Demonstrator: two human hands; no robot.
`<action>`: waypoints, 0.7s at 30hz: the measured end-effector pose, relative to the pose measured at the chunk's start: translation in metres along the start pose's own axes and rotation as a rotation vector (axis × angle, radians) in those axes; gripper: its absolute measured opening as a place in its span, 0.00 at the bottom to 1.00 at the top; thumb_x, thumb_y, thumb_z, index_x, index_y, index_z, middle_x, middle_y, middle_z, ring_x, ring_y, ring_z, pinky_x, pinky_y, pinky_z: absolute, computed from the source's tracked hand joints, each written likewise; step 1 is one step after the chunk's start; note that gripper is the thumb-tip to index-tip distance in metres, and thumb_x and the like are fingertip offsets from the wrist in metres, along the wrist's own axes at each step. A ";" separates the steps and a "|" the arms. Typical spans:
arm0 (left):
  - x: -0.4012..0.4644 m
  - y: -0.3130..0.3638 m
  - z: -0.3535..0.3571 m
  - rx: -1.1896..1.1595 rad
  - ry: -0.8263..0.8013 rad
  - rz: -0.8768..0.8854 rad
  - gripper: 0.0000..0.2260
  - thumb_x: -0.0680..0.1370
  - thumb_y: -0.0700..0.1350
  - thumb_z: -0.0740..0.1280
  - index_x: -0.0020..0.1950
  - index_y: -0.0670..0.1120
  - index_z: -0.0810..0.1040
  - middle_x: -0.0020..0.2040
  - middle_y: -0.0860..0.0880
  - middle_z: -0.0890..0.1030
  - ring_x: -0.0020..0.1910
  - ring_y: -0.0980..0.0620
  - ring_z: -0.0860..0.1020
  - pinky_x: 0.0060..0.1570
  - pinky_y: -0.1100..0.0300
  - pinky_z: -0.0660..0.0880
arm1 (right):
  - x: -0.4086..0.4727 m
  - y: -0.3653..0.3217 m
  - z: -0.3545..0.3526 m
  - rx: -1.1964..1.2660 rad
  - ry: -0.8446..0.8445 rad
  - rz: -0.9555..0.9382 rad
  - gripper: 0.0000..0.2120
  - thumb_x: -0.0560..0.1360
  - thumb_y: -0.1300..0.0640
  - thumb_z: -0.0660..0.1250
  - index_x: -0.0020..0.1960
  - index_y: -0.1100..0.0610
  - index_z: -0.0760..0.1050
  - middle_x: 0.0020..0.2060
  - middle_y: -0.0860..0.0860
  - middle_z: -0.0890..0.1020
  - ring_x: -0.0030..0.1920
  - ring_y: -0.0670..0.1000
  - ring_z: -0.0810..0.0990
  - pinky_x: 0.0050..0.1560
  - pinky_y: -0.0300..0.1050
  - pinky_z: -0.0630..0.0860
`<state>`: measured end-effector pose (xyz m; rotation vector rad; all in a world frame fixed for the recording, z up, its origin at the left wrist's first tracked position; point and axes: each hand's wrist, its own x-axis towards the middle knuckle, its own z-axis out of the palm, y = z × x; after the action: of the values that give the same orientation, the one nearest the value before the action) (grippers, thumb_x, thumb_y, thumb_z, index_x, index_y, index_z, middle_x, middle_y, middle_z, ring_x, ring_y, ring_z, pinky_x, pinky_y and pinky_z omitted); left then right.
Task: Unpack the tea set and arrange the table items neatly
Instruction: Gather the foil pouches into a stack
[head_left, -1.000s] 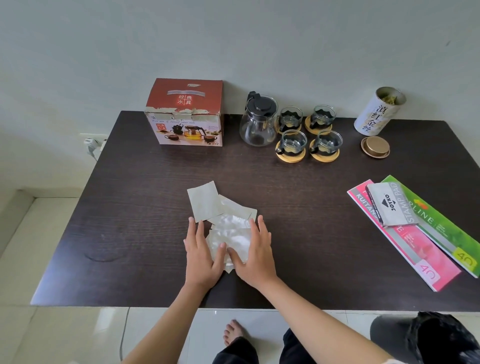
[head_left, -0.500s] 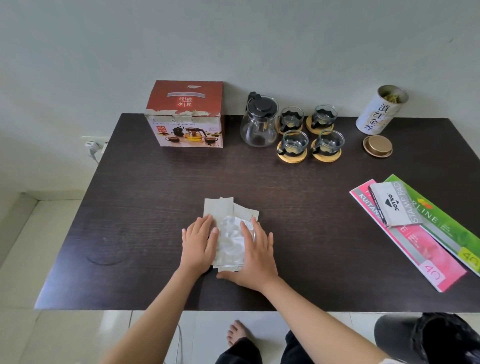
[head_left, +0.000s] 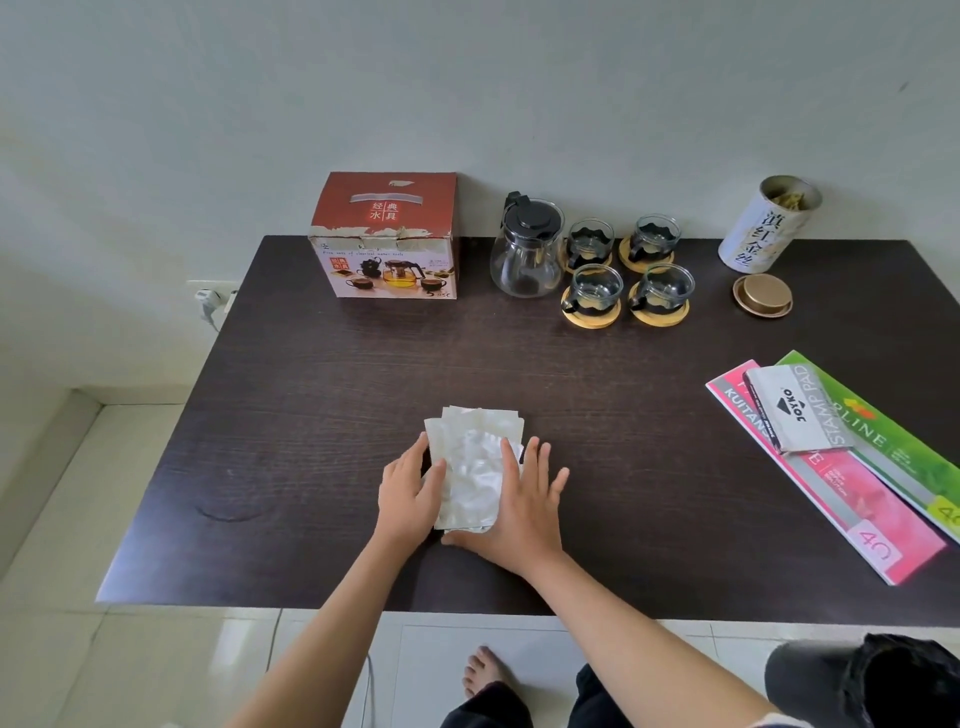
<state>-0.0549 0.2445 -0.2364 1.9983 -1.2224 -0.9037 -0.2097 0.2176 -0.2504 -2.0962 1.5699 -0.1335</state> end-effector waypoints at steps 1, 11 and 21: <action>0.000 0.005 0.001 -0.036 -0.018 -0.026 0.22 0.78 0.57 0.55 0.72 0.54 0.67 0.63 0.58 0.77 0.62 0.52 0.73 0.64 0.49 0.68 | 0.001 -0.001 0.000 0.003 0.000 0.003 0.68 0.52 0.19 0.63 0.76 0.52 0.35 0.77 0.60 0.40 0.75 0.59 0.32 0.71 0.64 0.34; 0.000 0.016 0.010 -0.121 0.011 -0.282 0.22 0.71 0.44 0.71 0.63 0.43 0.72 0.51 0.52 0.78 0.49 0.54 0.78 0.48 0.60 0.75 | 0.002 0.005 0.004 0.132 0.076 -0.042 0.67 0.52 0.21 0.66 0.77 0.52 0.40 0.78 0.52 0.48 0.77 0.54 0.42 0.73 0.62 0.39; -0.002 0.023 0.025 -0.048 0.050 -0.267 0.11 0.68 0.41 0.71 0.46 0.44 0.73 0.43 0.49 0.77 0.34 0.56 0.73 0.30 0.66 0.67 | 0.000 0.007 -0.010 0.626 0.118 0.022 0.61 0.56 0.45 0.83 0.77 0.46 0.46 0.70 0.46 0.57 0.69 0.44 0.63 0.63 0.40 0.70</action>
<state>-0.0867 0.2337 -0.2322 2.1652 -0.9114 -0.9929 -0.2194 0.2129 -0.2444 -1.5971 1.3792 -0.6604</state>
